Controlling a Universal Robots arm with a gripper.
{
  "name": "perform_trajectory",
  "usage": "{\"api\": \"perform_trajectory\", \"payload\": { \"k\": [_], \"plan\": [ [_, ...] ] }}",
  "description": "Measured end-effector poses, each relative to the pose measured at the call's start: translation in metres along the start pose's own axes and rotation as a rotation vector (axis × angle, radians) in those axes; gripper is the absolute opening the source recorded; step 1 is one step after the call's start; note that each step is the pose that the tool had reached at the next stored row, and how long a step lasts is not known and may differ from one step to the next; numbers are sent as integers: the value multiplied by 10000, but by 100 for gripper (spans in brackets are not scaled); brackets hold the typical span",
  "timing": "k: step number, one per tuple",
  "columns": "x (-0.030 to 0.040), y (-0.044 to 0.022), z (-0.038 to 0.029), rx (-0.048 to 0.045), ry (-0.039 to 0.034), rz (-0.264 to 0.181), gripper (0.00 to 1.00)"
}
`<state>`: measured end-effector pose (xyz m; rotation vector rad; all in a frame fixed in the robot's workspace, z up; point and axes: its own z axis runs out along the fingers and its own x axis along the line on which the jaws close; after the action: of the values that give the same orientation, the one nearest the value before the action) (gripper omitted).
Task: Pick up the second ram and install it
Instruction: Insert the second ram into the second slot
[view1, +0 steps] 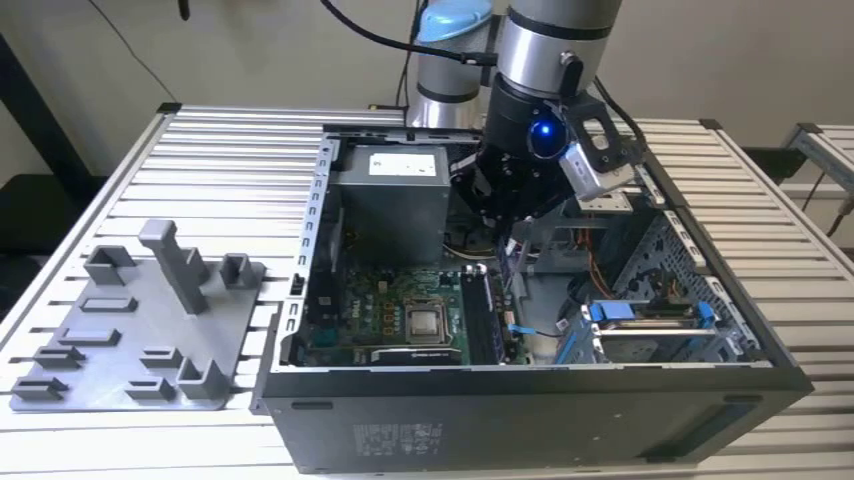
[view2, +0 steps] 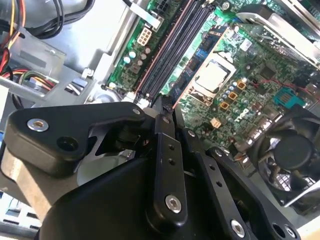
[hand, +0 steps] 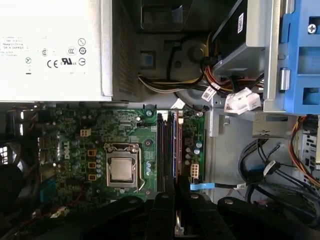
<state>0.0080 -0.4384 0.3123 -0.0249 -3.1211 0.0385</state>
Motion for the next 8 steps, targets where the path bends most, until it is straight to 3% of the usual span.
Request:
{"api": "perform_trajectory", "payload": {
  "k": [4, 8],
  "plan": [
    [13, 2, 73, -2, -23, 17, 14],
    [95, 2, 148, -3, -73, 71, 14]
  ]
}}
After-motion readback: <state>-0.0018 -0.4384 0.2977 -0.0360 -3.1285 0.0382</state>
